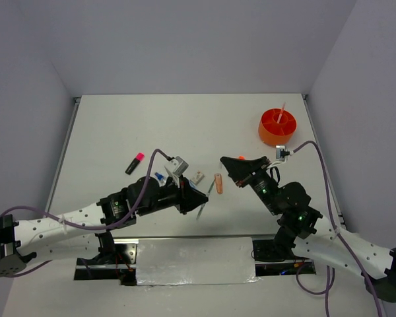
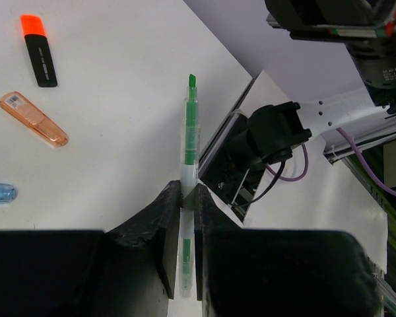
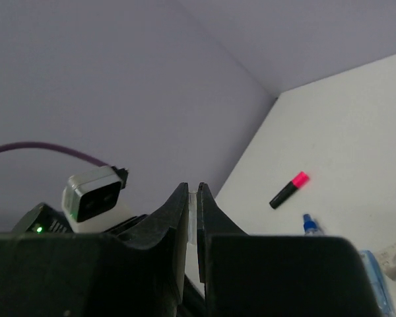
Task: Sort the stationery into containers
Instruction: Close the pen cap on the pen.
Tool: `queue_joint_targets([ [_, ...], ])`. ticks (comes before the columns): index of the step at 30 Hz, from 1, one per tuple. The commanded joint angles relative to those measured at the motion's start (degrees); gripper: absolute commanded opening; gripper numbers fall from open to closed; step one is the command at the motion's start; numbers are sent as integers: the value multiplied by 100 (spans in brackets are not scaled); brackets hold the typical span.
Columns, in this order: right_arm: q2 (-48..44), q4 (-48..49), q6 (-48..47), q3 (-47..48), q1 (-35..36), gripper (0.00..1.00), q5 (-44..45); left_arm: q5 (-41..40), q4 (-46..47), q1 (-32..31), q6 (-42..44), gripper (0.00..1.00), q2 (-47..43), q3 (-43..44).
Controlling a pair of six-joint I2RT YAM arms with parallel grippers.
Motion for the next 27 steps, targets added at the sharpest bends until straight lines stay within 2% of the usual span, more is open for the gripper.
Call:
queue_joint_targets([
  [1,-5,1125,-380,-157,144,0,-587,-265,518,-25,-119,0,-220,75],
  [9,531,1786,-468,44,161,0,-1300,7,1530,-25,13,0,-678,-514],
  [27,619,1760,-626,228,320,0,-1063,-319,1363,-25,154,0,-994,-655],
])
